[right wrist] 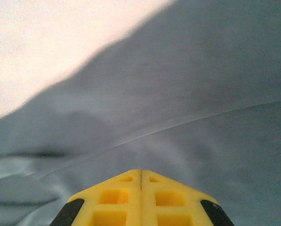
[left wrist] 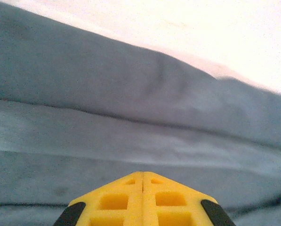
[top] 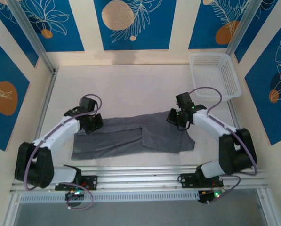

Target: Fold the inside-out t-shirt

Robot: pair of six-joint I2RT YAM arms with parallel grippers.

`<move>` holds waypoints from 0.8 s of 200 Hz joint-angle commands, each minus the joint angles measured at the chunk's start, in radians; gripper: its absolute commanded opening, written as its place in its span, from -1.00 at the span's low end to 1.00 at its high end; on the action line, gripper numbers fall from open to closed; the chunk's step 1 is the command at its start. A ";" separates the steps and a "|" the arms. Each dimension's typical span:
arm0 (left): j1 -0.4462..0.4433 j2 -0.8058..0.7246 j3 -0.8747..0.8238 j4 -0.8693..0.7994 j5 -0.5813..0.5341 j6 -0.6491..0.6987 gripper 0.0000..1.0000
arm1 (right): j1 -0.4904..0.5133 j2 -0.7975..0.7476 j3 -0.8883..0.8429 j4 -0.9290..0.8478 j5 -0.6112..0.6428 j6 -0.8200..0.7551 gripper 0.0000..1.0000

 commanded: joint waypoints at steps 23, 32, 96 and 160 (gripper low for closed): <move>-0.007 0.193 0.091 0.021 -0.181 -0.187 -1.00 | -0.008 0.162 0.039 -0.030 -0.019 -0.001 -1.00; -0.007 0.248 0.123 -0.018 -0.199 -0.213 -1.00 | -0.008 0.178 0.044 -0.024 -0.040 -0.001 -1.00; 0.021 0.500 0.243 0.077 -0.155 -0.230 -1.00 | 0.042 0.209 0.002 0.031 -0.070 0.093 -1.00; 0.052 0.919 0.712 0.249 0.019 -0.138 -1.00 | 0.296 0.281 0.047 0.096 -0.160 0.326 -1.00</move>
